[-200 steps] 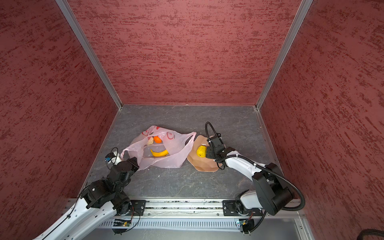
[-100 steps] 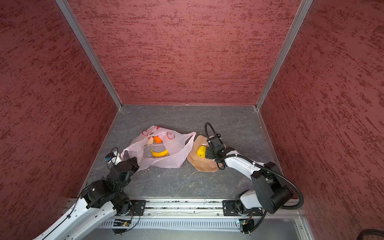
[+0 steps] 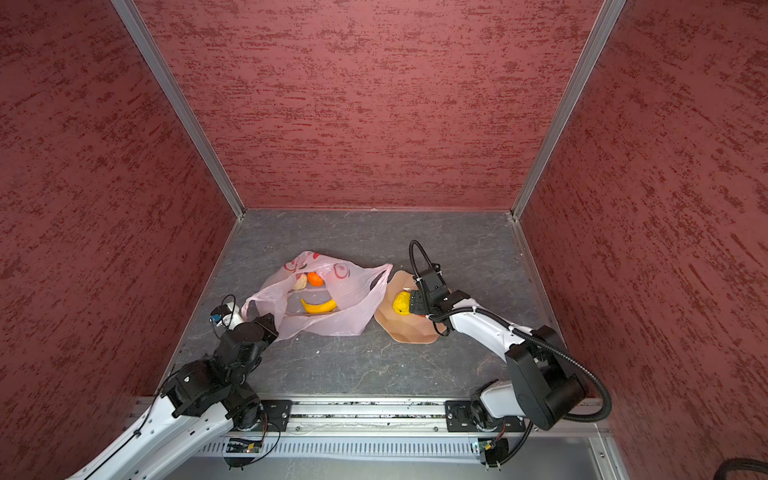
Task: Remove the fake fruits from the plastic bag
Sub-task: 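Lower the red strawberry into the peach bowl and open the right gripper, then move the right gripper from the bowl back into the bag mouth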
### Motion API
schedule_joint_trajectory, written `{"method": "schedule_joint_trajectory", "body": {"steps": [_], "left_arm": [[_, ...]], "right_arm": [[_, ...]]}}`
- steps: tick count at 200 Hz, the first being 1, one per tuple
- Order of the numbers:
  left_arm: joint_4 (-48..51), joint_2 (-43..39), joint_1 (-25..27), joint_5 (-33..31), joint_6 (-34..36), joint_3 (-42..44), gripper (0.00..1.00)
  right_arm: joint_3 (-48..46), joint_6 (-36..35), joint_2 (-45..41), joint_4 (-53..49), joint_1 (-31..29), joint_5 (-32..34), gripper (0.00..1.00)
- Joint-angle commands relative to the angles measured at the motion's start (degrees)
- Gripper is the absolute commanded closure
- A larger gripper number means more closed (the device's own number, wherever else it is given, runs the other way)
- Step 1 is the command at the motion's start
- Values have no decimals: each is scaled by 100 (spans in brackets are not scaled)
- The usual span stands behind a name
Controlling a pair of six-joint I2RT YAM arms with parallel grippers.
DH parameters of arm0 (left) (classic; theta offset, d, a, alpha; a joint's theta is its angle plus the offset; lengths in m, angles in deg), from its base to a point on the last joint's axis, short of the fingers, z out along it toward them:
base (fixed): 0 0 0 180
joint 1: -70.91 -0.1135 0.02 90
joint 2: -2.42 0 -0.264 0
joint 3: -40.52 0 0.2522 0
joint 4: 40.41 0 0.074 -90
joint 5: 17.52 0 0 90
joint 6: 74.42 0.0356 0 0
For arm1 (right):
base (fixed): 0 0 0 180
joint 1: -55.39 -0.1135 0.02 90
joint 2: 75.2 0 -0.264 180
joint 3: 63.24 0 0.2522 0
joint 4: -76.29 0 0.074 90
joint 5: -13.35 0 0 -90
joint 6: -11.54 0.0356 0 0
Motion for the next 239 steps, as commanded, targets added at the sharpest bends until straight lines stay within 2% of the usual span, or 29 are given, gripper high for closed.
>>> {"method": "schedule_joint_trajectory", "body": {"steps": [1, 101, 131, 145, 165, 194, 239], "left_arm": [[-1, -109, -18, -24, 108, -41, 82], [42, -210, -26, -28, 134, -14, 82], [48, -206, -25, -12, 134, -16, 82], [42, -185, -18, -5, 132, -23, 82], [44, -158, -20, -11, 128, -49, 82], [-43, -155, -19, -24, 181, -67, 82], [95, -212, -9, -222, 282, -250, 82]], "right_arm": [[164, 36, -219, -161, 47, 36, 19], [736, -361, -1207, -719, -65, 49, 19], [1024, -618, -1383, -310, -566, -185, 21], [1295, -748, -1328, -108, -1002, -155, 22], [1759, -971, -1083, 180, -1640, -61, 23], [2476, -1177, -285, 635, -2330, -356, 24], [3403, -1144, 1526, 1305, -2719, -1021, 27]]}}
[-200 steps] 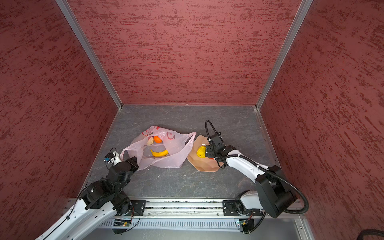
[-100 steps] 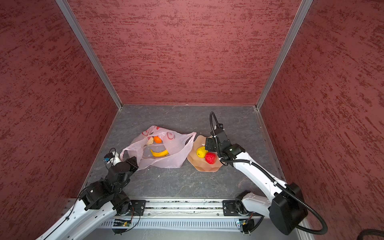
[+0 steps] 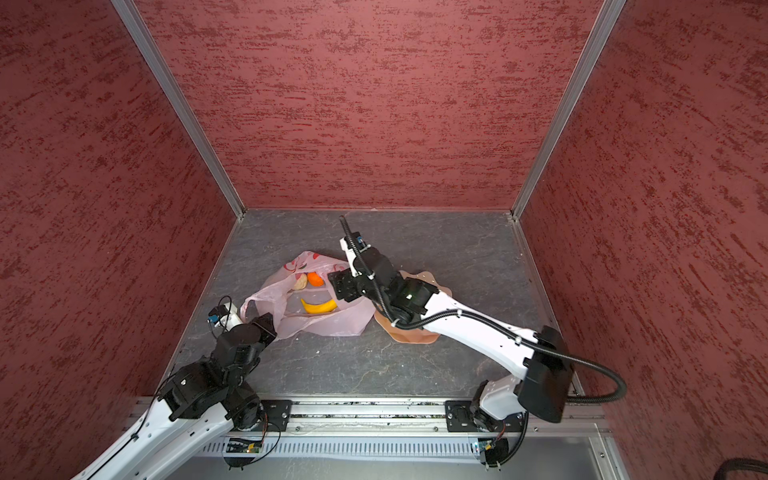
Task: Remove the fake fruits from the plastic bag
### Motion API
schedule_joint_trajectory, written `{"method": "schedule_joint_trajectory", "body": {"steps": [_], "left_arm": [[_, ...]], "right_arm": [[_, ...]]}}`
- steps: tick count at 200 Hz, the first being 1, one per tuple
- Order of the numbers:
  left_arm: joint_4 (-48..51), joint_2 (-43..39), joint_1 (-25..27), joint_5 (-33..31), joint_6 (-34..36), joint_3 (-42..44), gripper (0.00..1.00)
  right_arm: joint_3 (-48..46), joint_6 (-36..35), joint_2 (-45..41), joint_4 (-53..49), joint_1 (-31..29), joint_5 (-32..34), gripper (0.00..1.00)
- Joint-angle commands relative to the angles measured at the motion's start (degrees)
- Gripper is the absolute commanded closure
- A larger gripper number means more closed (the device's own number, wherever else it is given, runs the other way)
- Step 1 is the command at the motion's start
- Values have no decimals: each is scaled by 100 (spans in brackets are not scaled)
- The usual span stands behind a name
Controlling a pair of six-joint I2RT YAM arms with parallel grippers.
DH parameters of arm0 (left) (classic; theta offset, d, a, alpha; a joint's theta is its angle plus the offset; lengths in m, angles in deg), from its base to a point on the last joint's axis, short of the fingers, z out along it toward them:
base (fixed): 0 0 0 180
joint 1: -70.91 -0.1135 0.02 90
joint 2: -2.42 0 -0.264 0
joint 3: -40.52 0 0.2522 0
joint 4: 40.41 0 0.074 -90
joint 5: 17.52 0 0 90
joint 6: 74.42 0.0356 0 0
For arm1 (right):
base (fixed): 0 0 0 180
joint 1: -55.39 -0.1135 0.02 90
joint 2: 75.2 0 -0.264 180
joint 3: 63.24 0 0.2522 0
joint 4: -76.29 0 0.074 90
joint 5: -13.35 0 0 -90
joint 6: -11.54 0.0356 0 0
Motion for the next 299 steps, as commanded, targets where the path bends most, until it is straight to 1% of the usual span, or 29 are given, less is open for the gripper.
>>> {"method": "schedule_joint_trajectory", "body": {"steps": [1, 23, 44, 85, 141, 168, 217, 250, 299], "left_arm": [[98, -67, -9, -204, 173, -240, 82], [204, -178, -10, -342, 242, -314, 83], [250, -230, -14, -422, 291, -351, 82], [235, -211, -13, -455, 296, -355, 82], [244, -329, -10, -235, 249, -381, 82], [296, -441, -12, -217, 242, -395, 82], [450, -547, -17, -200, 258, -460, 82], [617, -594, -16, -200, 191, -450, 82], [969, -666, -11, -209, 25, -439, 83]], "right_arm": [[335, -85, 787, 463, -108, -516, 27], [831, -61, 1578, 577, -154, -744, 29], [1208, -76, 2103, 581, -162, -850, 30], [1856, -120, 2898, 399, -162, -904, 31], [2764, -172, 3867, 140, -154, -740, 32], [2904, -200, 4103, 263, -131, -619, 32], [2894, -354, 4307, 781, -92, -478, 23], [2860, -448, 4383, 1209, -85, -239, 19], [3283, -566, 4781, 1448, 0, -296, 17]]}}
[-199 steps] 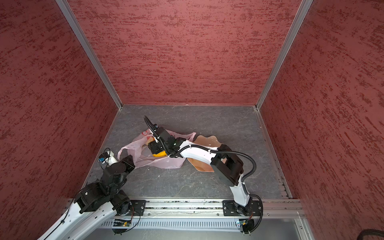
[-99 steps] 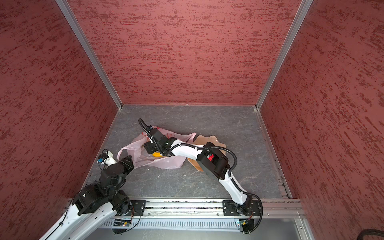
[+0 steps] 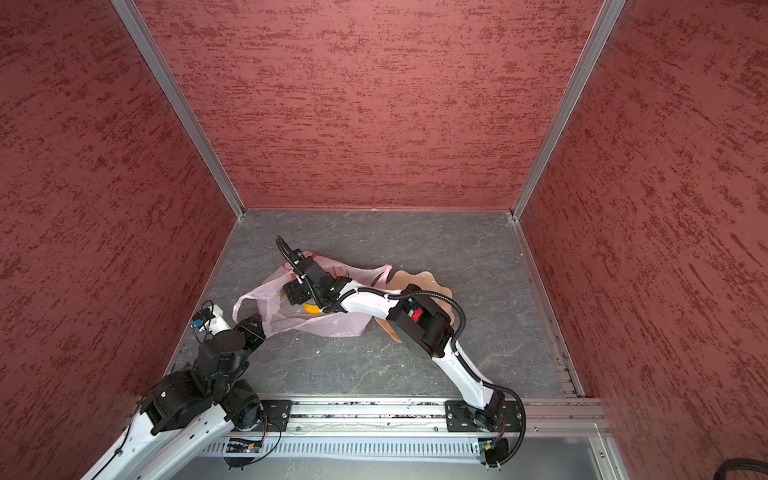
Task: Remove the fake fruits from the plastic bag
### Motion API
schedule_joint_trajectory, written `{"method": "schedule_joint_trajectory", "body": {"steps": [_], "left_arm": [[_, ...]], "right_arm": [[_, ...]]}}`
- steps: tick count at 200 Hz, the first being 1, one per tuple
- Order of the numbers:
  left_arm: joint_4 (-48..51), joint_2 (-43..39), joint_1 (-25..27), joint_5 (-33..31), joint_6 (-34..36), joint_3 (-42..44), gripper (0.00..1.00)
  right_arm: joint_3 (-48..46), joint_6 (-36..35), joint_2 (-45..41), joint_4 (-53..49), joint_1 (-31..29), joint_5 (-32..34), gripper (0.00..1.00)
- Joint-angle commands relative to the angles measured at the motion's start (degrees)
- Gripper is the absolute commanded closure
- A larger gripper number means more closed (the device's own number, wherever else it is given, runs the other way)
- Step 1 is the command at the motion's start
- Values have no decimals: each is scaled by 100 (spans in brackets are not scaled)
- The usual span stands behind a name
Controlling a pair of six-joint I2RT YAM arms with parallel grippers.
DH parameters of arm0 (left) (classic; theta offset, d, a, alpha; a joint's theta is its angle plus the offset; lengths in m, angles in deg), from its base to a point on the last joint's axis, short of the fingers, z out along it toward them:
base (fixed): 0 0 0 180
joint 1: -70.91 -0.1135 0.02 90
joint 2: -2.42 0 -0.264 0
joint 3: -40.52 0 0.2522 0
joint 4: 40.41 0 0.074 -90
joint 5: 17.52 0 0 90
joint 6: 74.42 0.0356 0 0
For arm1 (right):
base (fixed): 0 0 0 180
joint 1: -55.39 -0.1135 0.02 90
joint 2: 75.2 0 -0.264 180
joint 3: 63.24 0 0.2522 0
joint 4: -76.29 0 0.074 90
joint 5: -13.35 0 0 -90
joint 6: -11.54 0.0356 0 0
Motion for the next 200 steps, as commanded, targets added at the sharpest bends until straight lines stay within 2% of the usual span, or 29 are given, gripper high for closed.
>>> {"method": "schedule_joint_trajectory", "body": {"steps": [1, 67, 200], "left_arm": [[309, -112, -14, 21, -95, -83, 83], [500, -174, 3, 34, -175, -33, 83], [417, -201, -1, 133, -135, 25, 83]], "right_arm": [[340, -185, 235, 357, 74, 119, 17], [691, -375, 561, 508, 193, 109, 13], [1620, -331, 1297, 53, 275, 4, 16]]}}
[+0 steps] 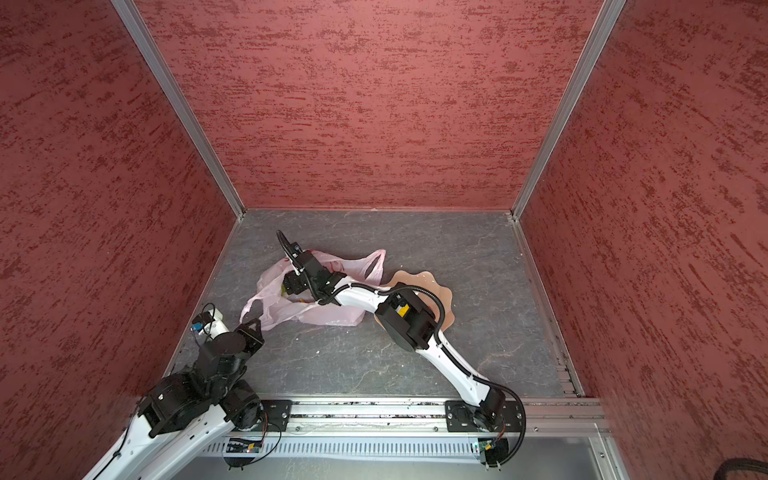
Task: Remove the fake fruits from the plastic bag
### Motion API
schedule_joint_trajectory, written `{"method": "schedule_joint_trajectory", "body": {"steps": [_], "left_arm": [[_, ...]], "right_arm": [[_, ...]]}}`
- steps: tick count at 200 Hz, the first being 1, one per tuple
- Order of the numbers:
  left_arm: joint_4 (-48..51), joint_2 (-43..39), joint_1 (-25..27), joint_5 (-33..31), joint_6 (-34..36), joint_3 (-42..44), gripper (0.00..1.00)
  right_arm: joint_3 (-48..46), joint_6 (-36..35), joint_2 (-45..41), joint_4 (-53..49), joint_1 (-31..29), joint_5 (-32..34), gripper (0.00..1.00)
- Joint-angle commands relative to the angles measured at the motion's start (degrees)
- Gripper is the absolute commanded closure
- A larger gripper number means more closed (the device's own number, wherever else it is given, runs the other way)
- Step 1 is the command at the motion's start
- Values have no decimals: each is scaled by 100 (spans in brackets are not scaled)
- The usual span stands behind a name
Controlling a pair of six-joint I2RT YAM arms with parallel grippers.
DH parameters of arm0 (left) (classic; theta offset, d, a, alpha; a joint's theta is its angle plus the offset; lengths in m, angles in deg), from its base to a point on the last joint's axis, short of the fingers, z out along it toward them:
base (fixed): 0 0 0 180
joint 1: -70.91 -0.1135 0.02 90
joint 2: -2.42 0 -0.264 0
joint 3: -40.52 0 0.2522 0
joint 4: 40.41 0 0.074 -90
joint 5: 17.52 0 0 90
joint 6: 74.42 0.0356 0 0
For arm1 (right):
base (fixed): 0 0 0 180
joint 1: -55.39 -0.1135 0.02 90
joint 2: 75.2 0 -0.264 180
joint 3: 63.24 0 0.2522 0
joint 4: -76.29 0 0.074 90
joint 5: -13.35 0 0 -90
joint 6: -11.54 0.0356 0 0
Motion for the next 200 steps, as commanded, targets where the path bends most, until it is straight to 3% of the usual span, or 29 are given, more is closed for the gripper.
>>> {"method": "schedule_joint_trajectory", "body": {"steps": [1, 102, 200], "left_arm": [[43, -81, 2, 20, 8, 24, 83], [-115, -61, -2, 22, 24, 94, 83], [-715, 372, -13, -296, 536, -32, 82]], "right_arm": [[273, -80, 138, -116, 36, -1, 16], [461, -58, 372, -333, 45, -45, 20], [470, -80, 462, -460, 46, -133, 26]]}}
